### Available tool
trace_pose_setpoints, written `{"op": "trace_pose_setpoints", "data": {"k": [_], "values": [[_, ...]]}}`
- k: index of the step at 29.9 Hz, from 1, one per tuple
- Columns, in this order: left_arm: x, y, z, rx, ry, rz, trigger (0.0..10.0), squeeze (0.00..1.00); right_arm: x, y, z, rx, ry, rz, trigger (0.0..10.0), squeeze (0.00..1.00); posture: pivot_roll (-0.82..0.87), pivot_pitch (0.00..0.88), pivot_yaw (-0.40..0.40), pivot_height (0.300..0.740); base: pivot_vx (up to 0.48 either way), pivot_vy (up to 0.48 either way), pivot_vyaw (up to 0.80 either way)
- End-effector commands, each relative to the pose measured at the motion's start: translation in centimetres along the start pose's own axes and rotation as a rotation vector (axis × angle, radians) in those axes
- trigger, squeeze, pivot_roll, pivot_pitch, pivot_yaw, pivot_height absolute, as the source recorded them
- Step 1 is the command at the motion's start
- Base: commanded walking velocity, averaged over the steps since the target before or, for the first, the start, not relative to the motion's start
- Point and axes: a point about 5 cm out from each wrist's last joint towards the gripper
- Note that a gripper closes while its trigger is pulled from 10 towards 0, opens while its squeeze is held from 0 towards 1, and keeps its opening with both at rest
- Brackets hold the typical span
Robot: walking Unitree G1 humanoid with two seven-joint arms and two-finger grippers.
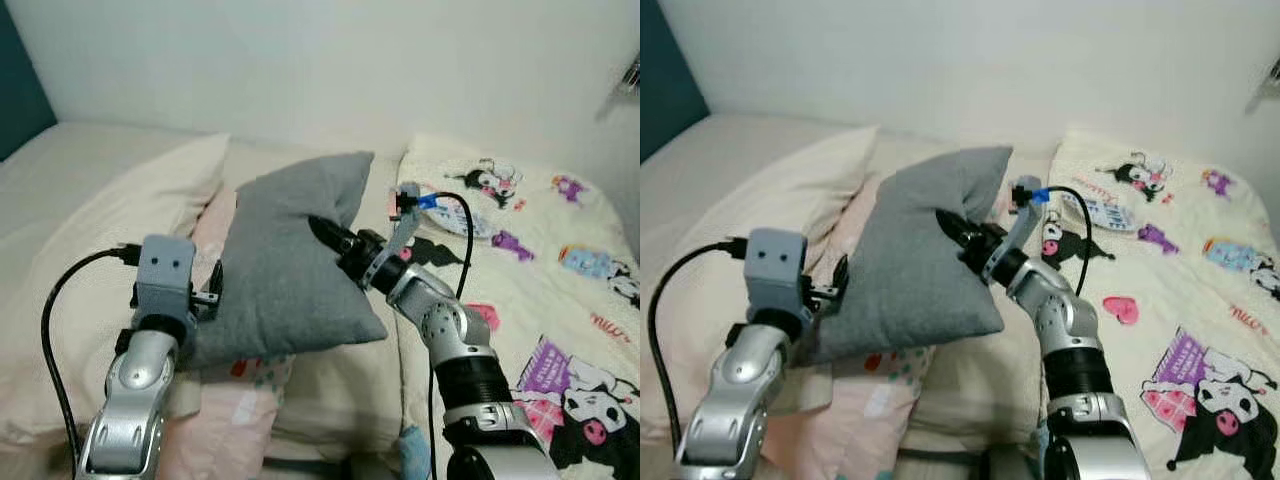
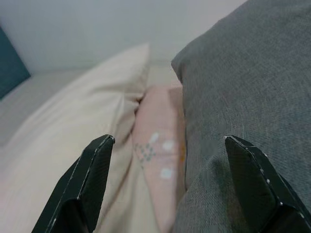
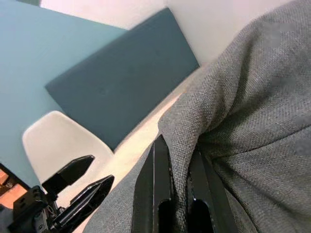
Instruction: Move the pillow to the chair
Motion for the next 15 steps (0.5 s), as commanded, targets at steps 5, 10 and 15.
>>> {"op": "trace_pose_setpoints", "data": {"k": [5,10,15], "values": [[0.2,-0.6,0.1,-0.018,0.008,0.005,10.0,0.0,-0.7,0.7,-0.1,0.053,0.011,0.028,0.0,0.0,0.0,0.0,-0.066,0.663,0.0,0.0,0.0],[-0.1,-0.5,-0.1,-0.005,0.022,0.002,10.0,0.0,-0.9,1.3,-0.5,0.078,-0.005,0.058,0.0,0.0,0.0,0.0,-0.065,0.672,0.0,0.0,0.0],[-0.1,-0.5,-0.1,-0.002,0.026,-0.001,10.0,0.0,-0.8,1.4,-0.5,0.087,-0.001,0.042,0.0,0.0,0.0,0.0,-0.065,0.695,0.0,0.0,0.0]]}}
Point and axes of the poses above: a point about 5 cm out from each wrist's last joint towards the gripper, its own z axis pointing back from the gripper into the wrist, its own y axis along the axis of the wrist's last joint, x = y × z, and after that the axes turned 14 degrees about -z, right-handed
